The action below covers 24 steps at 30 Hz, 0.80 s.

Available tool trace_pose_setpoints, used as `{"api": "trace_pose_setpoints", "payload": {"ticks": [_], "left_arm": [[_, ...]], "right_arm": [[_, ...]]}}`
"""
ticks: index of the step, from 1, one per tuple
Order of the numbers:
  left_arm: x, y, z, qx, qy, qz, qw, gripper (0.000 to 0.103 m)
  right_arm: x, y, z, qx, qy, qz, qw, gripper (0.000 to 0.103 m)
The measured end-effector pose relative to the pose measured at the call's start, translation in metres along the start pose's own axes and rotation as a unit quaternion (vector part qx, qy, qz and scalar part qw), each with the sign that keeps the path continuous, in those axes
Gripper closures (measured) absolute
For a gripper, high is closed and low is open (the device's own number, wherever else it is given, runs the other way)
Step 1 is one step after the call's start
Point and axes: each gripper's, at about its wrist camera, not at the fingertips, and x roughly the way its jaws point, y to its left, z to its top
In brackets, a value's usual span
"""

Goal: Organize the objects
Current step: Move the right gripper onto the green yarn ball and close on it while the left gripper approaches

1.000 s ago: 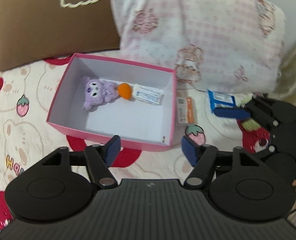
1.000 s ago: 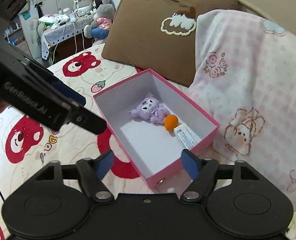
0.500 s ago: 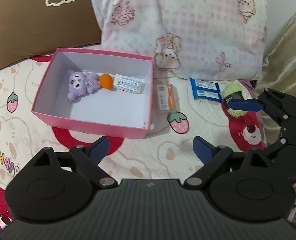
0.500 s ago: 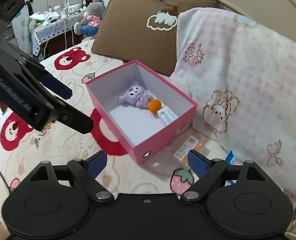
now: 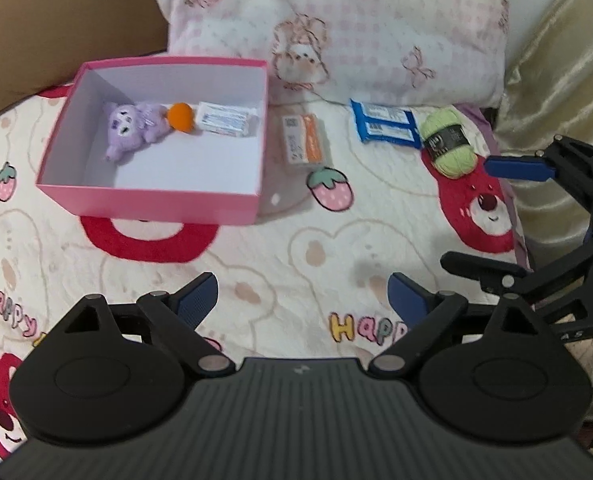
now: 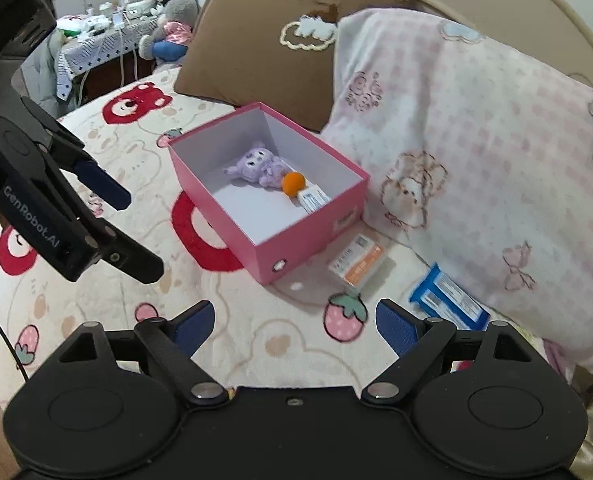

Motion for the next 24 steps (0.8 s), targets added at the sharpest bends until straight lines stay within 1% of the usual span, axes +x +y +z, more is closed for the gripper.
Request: {"api": "trace_pose_setpoints", "payload": {"ticks": [3,5,8,11,14,17,21,24], "left_arm": [[0.005,-0.013,0.0,0.006,-0.002,-0.011,0.9999,0.011],[0.009,-0.021,0.004,0.016,0.006,-0.016,0.9997,0.013],[0.013,-0.035,0.008,0.036,0.011,-0.016,0.9992,0.013],[0.019,-0.048,0.011,0.05,0.017,-0.023,0.9984,0.013],[0.025,-0.058,0.015,0.044,0.006,-0.032,0.9985,0.013],[0.031,-0.067,0.02,0.038,-0.003,-0.05,0.998,0.012],[0.045,-0.085,0.028,0.048,0.0,-0.057,0.9972,0.012],[0.056,-0.097,0.035,0.053,0.006,-0.066,0.9964,0.012]], "right_arm": [[-0.002,-0.005,-0.009,0.008,0.006,-0.007,1.0,0.013],[-0.003,-0.008,-0.014,0.014,0.013,-0.014,1.0,0.013],[-0.006,-0.014,-0.021,0.02,0.016,-0.018,0.999,0.013],[-0.009,-0.02,-0.027,0.027,0.019,-0.024,0.999,0.013],[-0.009,-0.027,-0.033,0.032,0.023,-0.03,0.999,0.013],[-0.008,-0.036,-0.037,0.034,0.02,-0.037,0.999,0.013],[-0.004,-0.052,-0.043,0.053,0.024,-0.033,0.998,0.013],[0.0,-0.063,-0.047,0.06,0.025,-0.05,0.997,0.013]]}}
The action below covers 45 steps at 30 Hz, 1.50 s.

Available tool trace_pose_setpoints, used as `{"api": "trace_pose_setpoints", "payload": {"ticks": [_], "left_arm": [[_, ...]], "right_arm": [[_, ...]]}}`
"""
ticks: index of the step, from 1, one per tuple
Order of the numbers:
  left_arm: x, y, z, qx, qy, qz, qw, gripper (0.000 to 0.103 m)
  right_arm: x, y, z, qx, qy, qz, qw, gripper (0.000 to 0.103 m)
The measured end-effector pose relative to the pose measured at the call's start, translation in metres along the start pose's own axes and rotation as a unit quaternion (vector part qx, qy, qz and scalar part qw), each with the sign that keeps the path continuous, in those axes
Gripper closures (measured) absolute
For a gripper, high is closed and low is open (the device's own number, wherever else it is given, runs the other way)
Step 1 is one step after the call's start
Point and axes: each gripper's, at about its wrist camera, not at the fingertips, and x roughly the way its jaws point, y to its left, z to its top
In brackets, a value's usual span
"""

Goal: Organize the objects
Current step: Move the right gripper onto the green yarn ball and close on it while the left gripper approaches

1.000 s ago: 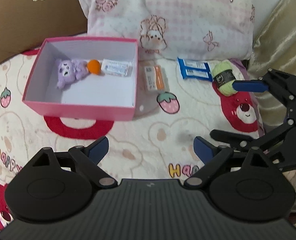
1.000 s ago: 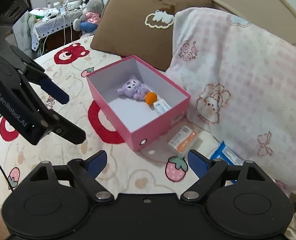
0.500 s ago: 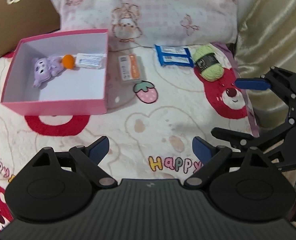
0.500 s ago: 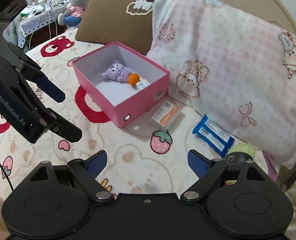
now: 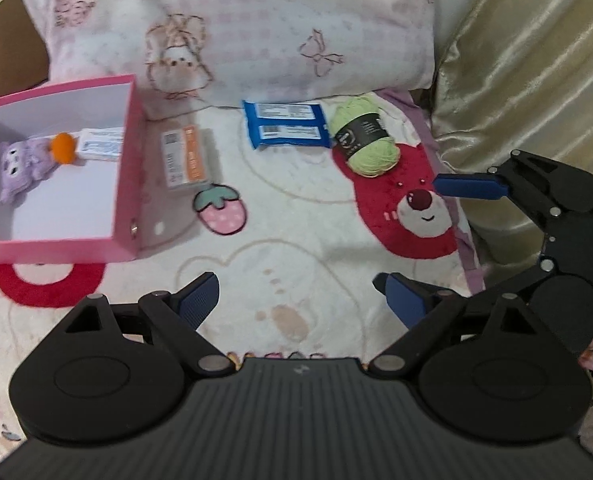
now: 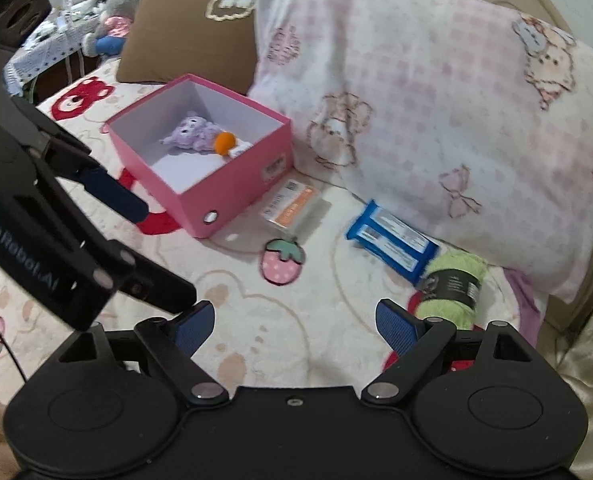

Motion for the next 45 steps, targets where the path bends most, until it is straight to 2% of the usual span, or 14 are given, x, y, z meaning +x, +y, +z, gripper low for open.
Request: {"api": "trace_pose_setpoints", "payload": {"ticks": [2,5,8,10,12,14,18,21,24,27,29,34,42,45], "left_arm": [[0.007,-0.005,0.006,0.008,0.007,0.005,0.9999,0.012],[0.012,-0.011,0.013,0.021,-0.007,0.023,0.9995,0.012],[0.02,-0.012,0.023,0.016,-0.009,0.019,0.9997,0.013],[0.024,-0.013,0.029,0.016,-0.016,0.014,0.9997,0.014],[0.028,-0.015,0.035,0.028,-0.024,0.006,0.9993,0.014],[0.033,-0.013,0.04,0.023,-0.045,0.006,0.9987,0.014],[0.044,-0.007,0.05,0.005,-0.082,-0.012,0.9966,0.014],[0.053,-0.006,0.056,-0.007,-0.107,-0.035,0.9936,0.014],[0.064,-0.009,0.06,-0.008,-0.116,-0.052,0.9919,0.014],[0.077,-0.009,0.064,-0.016,-0.122,-0.063,0.9904,0.014],[0.087,-0.008,0.066,-0.021,-0.123,-0.066,0.99,0.014],[0.11,-0.003,0.066,-0.036,-0.129,-0.072,0.9884,0.014],[0.148,-0.01,0.068,-0.032,-0.127,-0.081,0.9881,0.014],[0.162,-0.017,0.07,-0.027,-0.118,-0.079,0.9896,0.014]], "right_arm": [[0.003,-0.009,-0.004,0.007,0.0,-0.007,1.0,0.013],[0.008,-0.023,-0.011,0.019,-0.008,-0.013,1.0,0.013],[0.012,-0.04,-0.02,0.041,-0.02,-0.013,0.999,0.013],[0.008,-0.05,-0.026,0.068,-0.057,-0.009,0.996,0.013],[0.006,-0.053,-0.033,0.076,-0.105,-0.036,0.991,0.012],[0.012,-0.054,-0.035,0.061,-0.114,-0.056,0.99,0.012],[0.025,-0.059,-0.035,0.035,-0.122,-0.074,0.989,0.012],[0.033,-0.067,-0.035,0.025,-0.141,-0.079,0.986,0.012],[0.04,-0.076,-0.037,0.021,-0.168,-0.077,0.982,0.012],[0.053,-0.086,-0.042,0.064,-0.192,-0.057,0.978,0.012],[0.066,-0.089,-0.047,0.081,-0.191,-0.045,0.977,0.012],[0.089,-0.086,-0.065,0.072,-0.192,-0.054,0.977,0.012],[0.094,-0.086,-0.077,0.059,-0.213,-0.07,0.973,0.012],[0.099,-0.096,-0.082,0.087,-0.215,-0.07,0.97,0.012]]}}
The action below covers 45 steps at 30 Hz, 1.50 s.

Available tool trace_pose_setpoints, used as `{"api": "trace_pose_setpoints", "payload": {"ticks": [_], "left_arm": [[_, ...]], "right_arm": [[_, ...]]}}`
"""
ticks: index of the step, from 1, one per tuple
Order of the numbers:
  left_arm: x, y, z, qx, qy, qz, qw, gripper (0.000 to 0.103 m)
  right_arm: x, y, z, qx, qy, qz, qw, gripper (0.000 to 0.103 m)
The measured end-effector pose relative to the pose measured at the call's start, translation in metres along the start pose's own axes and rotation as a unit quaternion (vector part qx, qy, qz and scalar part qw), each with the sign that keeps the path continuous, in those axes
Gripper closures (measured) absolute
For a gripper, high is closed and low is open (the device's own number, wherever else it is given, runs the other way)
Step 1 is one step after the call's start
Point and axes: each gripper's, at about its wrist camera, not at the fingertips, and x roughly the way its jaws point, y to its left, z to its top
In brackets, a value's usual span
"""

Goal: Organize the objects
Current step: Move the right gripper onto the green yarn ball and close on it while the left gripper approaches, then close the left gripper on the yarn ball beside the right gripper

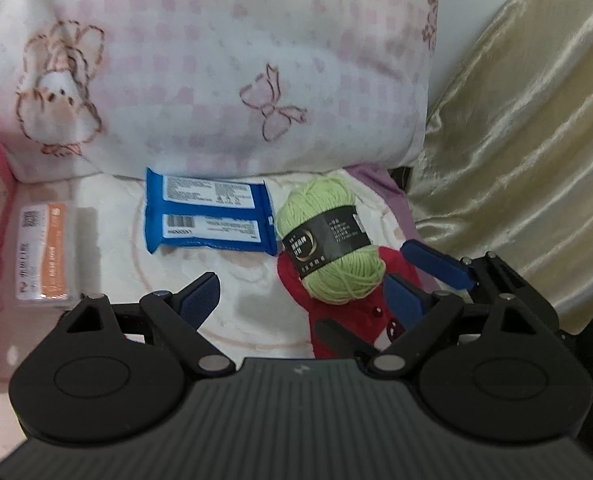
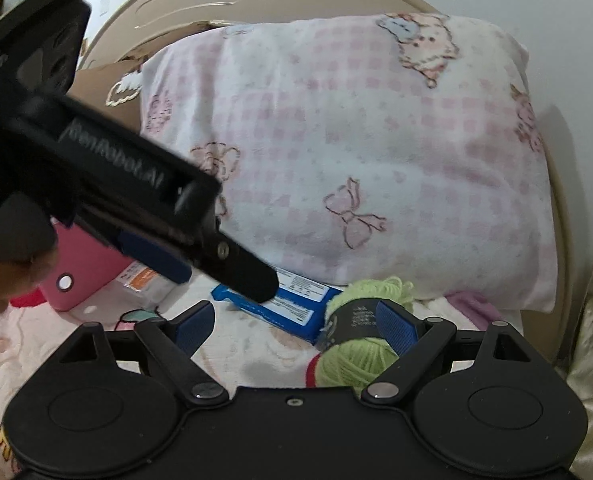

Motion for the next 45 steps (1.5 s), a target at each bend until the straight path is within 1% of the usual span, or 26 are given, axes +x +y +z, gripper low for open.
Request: {"api": "trace_pose_setpoints", "payload": {"ticks": [2,3,5,10,13,14,16,17,19,22,25,28,31,33,35,36,39,43,45], "left_arm": [[0.008,-0.003,0.0,0.007,0.008,0.006,0.9999,0.014],[0.013,-0.005,0.0,0.012,0.012,0.015,0.9997,0.014],[0.017,-0.007,0.0,0.016,0.006,0.017,0.9997,0.015],[0.032,-0.01,0.004,0.028,-0.002,0.026,0.9993,0.015],[0.042,-0.012,0.007,0.024,0.004,0.02,0.9995,0.015],[0.045,-0.012,0.008,0.016,0.003,0.015,0.9997,0.015],[0.049,-0.011,0.01,0.007,-0.001,-0.006,1.0,0.016],[0.052,-0.011,0.012,0.0,0.0,-0.007,1.0,0.016],[0.058,-0.012,0.015,-0.01,0.002,-0.002,0.9999,0.017],[0.068,-0.011,0.016,-0.016,0.008,-0.004,0.9998,0.022],[0.076,-0.01,0.015,-0.02,0.011,0.0,0.9997,0.024],[0.085,-0.006,0.013,-0.023,0.012,0.01,0.9996,0.027],[0.094,0.0,0.011,-0.033,0.015,0.001,0.9993,0.027],[0.098,0.003,0.01,-0.041,0.015,-0.008,0.999,0.026],[0.102,0.006,0.008,-0.047,0.019,-0.019,0.9985,0.026],[0.104,0.007,0.007,-0.052,0.023,-0.026,0.9981,0.026],[0.109,0.011,0.002,-0.066,0.033,-0.037,0.9966,0.025],[0.115,0.014,0.002,-0.078,0.03,-0.048,0.9954,0.025],[0.118,0.014,0.001,-0.079,0.031,-0.049,0.9952,0.025]], "right_arm": [[0.006,-0.014,-0.004,0.048,0.002,0.006,0.999,0.012],[0.009,-0.021,-0.006,0.074,0.004,0.008,0.997,0.012],[0.017,-0.032,-0.009,0.106,0.009,0.013,0.994,0.012],[0.026,-0.037,-0.016,0.105,0.005,-0.011,0.994,0.012],[0.027,-0.036,-0.017,0.101,0.005,-0.009,0.995,0.012],[0.027,-0.037,-0.016,0.102,0.006,-0.005,0.995,0.012],[0.031,-0.04,-0.017,0.113,0.008,0.003,0.994,0.012],[0.033,-0.042,-0.016,0.118,0.01,0.005,0.993,0.012],[0.037,-0.044,-0.016,0.128,0.011,0.005,0.992,0.012],[0.037,-0.048,-0.019,0.13,0.011,0.007,0.991,0.012],[0.038,-0.052,-0.021,0.129,0.011,0.006,0.992,0.012],[0.043,-0.057,-0.024,0.135,0.018,0.014,0.991,0.012],[0.048,-0.062,-0.026,0.136,0.025,0.009,0.99,0.012],[0.052,-0.067,-0.029,0.149,0.034,0.011,0.988,0.012],[0.056,-0.073,-0.033,0.17,0.054,0.016,0.984,0.012],[0.056,-0.076,-0.035,0.184,0.058,0.017,0.981,0.012],[0.054,-0.084,-0.038,0.218,0.062,0.033,0.973,0.012],[0.058,-0.094,-0.042,0.251,0.066,0.033,0.965,0.012],[0.061,-0.095,-0.044,0.253,0.071,0.027,0.964,0.012]]}}
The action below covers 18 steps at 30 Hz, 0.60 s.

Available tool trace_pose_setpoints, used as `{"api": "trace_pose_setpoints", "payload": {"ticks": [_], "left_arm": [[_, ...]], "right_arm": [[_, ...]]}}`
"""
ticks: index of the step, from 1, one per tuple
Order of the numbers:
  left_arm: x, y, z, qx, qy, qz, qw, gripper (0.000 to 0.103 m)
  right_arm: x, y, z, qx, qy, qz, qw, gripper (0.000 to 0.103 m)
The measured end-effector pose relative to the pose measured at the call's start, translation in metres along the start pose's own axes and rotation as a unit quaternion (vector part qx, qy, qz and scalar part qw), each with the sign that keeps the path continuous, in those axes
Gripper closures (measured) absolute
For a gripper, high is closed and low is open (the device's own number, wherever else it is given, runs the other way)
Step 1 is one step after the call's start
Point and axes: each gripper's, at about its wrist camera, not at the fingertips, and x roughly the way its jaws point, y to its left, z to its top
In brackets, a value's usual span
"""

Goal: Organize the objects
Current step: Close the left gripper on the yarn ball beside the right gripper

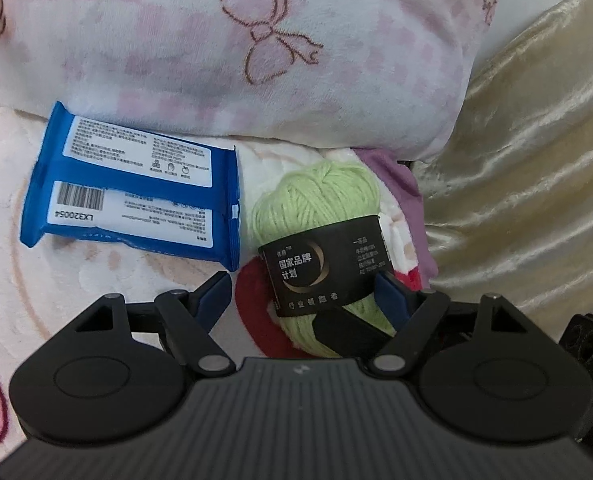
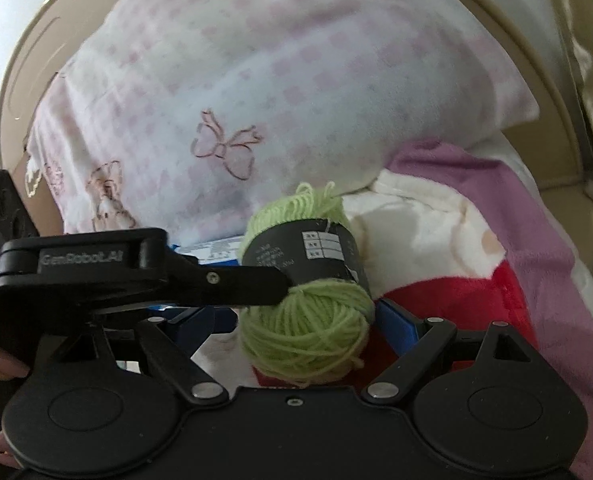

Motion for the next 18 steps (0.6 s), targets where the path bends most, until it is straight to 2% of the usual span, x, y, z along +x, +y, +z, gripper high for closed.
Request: {"api": "trace_pose_setpoints", "payload": {"ticks": [2,8,13,18], "left_arm": [[0.003,-0.001,-0.002,0.003,0.0,0.003,1.0,0.025],[0.006,0.0,-0.007,0.009,-0.005,0.005,0.9999,0.029],[0.012,0.004,-0.006,0.016,-0.014,0.011,0.9997,0.031],[0.015,0.011,-0.007,-0.008,-0.009,-0.002,0.9999,0.035]], "right_arm": [[0.001,0.0,-0.001,-0.002,0.007,-0.005,1.0,0.014],[0.002,0.004,-0.005,-0.023,0.007,-0.015,1.0,0.027],[0.013,0.001,-0.007,-0.033,0.004,-0.019,0.999,0.027],[0.016,-0.002,-0.007,-0.031,0.013,-0.009,0.999,0.029]]}}
